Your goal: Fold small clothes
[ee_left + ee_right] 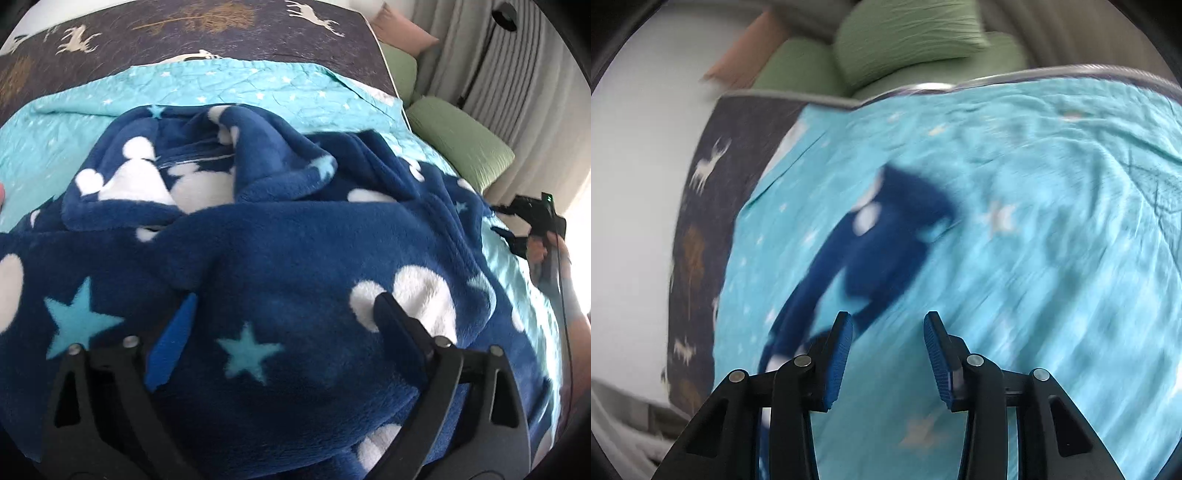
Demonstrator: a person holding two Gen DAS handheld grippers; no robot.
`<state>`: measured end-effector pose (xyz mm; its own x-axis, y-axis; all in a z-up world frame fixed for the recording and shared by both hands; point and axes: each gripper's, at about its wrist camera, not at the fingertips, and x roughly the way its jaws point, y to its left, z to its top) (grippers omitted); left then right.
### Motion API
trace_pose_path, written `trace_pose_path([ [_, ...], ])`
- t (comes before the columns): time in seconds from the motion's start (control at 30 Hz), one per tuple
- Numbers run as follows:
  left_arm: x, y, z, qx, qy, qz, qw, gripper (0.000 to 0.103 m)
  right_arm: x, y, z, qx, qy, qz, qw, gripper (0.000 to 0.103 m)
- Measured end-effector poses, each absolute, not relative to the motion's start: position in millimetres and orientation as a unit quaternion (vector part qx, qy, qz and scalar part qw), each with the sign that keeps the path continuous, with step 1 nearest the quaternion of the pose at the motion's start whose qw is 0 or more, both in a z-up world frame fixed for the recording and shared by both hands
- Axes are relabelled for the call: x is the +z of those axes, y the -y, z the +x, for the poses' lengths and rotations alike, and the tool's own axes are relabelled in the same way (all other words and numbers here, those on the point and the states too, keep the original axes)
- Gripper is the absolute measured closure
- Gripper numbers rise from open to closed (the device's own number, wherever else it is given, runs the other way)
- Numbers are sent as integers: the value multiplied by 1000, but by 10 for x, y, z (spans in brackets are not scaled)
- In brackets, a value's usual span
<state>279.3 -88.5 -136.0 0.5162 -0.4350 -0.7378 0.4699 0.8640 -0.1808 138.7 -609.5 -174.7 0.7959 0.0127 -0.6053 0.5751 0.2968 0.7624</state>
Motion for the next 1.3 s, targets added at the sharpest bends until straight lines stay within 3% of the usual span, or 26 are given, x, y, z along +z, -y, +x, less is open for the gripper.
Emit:
trace_pose_path([
  [0.13, -1387, 858, 2781, -265, -416, 9, 870, 6, -1942, 6250, 1524, -163, -219, 616, 739, 51],
  [0.3, -1401, 870, 2804, -267, -415, 11, 870, 4, -1901, 6308, 1848, -190, -229, 592, 749, 52],
  [0.33, -1403, 879, 2798, -266, -414, 14, 870, 4, -1905, 6315, 1853, -195, -232, 590, 748, 67],
  [0.37, -1404, 891, 2793, -264, -414, 16, 871, 3, -1881, 6316, 1885, -215, -239, 585, 745, 97],
  [0.47, -1404, 881, 2792, -266, -414, 13, 870, 3, -1776, 6356, 1868, -215, -236, 576, 752, 96],
  [0.67, -1305, 713, 2807, -274, -408, -47, 870, 3, -765, 6045, 1779, -174, -189, 482, 837, 96],
  [0.8, -997, 448, 2742, -295, -383, -125, 866, 3, 198, 5156, 1880, -83, -158, 359, 916, 96],
  [0.93, -718, 51, 2720, -266, -362, -148, 881, 3, 681, 3824, 2001, 37, -160, 228, 960, 95],
  [1.03, -711, -389, 2690, -245, -371, -200, 873, 3, 569, 2790, 2053, 122, -194, 160, 960, 95],
  [1.2, -957, -805, 2671, -226, -402, -289, 839, 3, -189, 1514, 2235, 196, -305, 69, 929, 91],
  [1.3, -1071, -829, 2645, -233, -413, -311, 824, 3, -572, 1155, 2223, 223, -373, 17, 901, 75],
])
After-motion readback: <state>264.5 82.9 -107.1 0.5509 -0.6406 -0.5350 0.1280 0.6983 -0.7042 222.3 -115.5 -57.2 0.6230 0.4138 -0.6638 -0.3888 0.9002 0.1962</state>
